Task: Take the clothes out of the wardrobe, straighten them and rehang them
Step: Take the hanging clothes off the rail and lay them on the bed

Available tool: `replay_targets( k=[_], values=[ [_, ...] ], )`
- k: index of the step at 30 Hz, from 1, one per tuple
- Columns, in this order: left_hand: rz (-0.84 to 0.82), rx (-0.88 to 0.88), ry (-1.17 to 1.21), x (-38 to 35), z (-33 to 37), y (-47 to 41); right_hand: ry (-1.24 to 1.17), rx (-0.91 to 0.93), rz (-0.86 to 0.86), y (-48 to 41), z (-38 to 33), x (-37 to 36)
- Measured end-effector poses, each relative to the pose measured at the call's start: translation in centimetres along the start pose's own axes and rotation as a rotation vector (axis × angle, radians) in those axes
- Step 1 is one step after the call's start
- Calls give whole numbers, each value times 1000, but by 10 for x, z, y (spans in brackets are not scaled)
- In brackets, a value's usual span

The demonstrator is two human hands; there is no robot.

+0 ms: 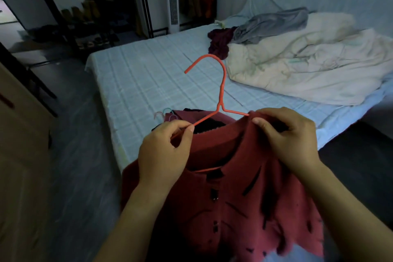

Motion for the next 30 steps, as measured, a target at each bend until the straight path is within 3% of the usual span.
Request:
replay_targets(
  k=[6, 12, 16, 23, 30],
  values=[
    [-31, 49, -89, -29, -55, -79, -31, -21, -106, -64, 36, -86],
    [-76, 190, -269, -62, -135, -139, 21, 26, -358, -117, 70, -195],
    [-125, 376, -484, -84, -191, -148, 110, 117, -557, -134, 98, -276],
    [-127, 716, -598, -107, -238, -73, 111, 366, -891, -78, 103, -366],
    [29, 1004, -553, -94, -218, 58, 83, 591, -1146, 21, 74, -361]
  ],
)
Point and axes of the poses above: each hand's wrist, its own y-axis away from the middle knuckle, its own x-axis out of the back of the hand, z = x × y, the point moved 10 cm from there along -y, towards the middle knuckle, and after that the axes turned 5 degrees about y, right-handed, at the moved point
